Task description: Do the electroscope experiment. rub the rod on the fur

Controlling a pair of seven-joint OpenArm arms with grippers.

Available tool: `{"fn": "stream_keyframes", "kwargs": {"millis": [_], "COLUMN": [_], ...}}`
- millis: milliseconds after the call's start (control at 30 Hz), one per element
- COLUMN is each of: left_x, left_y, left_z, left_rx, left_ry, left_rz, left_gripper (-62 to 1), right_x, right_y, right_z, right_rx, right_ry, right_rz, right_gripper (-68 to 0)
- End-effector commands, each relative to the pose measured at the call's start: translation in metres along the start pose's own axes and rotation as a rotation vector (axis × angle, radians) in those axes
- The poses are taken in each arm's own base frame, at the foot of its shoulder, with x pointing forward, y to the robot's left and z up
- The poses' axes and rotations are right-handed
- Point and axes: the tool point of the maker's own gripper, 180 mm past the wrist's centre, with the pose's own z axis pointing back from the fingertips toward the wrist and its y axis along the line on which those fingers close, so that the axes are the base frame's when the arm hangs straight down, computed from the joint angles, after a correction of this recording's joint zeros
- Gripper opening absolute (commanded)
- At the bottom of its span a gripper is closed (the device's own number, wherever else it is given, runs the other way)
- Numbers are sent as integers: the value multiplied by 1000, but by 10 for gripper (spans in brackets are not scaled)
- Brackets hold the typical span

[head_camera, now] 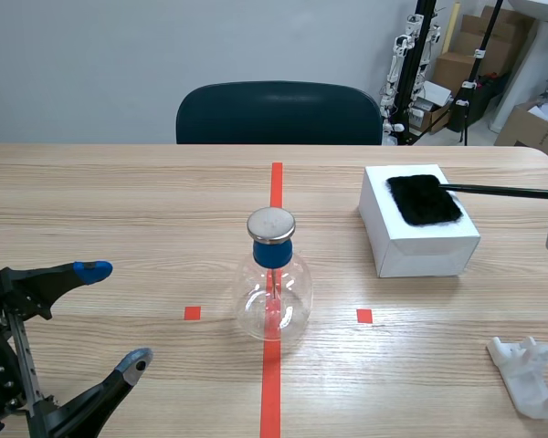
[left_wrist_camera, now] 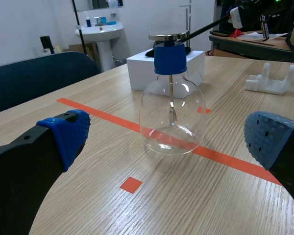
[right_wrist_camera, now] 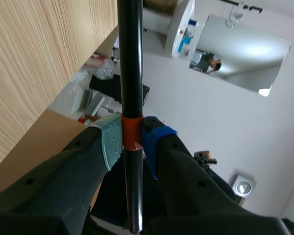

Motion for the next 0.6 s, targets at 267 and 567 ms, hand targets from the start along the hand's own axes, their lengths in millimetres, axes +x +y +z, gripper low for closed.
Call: {"fn": "stream_keyframes", "kwargs": {"millis": [267, 567], "left_x": [10, 10], "left_y": [6, 6], "left_z": [-1, -1], "left_rx": [1, 1], "left_ry": [-36, -36], "left_rz": [-17, -17], "left_gripper": [14, 14], "right_x": [16, 1], "right_y": [-20, -20], "right_z": [-4, -5], "right_rx": [-53, -53], "right_ry": [-116, -36], "right_rz": [16, 13], "right_gripper": [-669, -669]}}
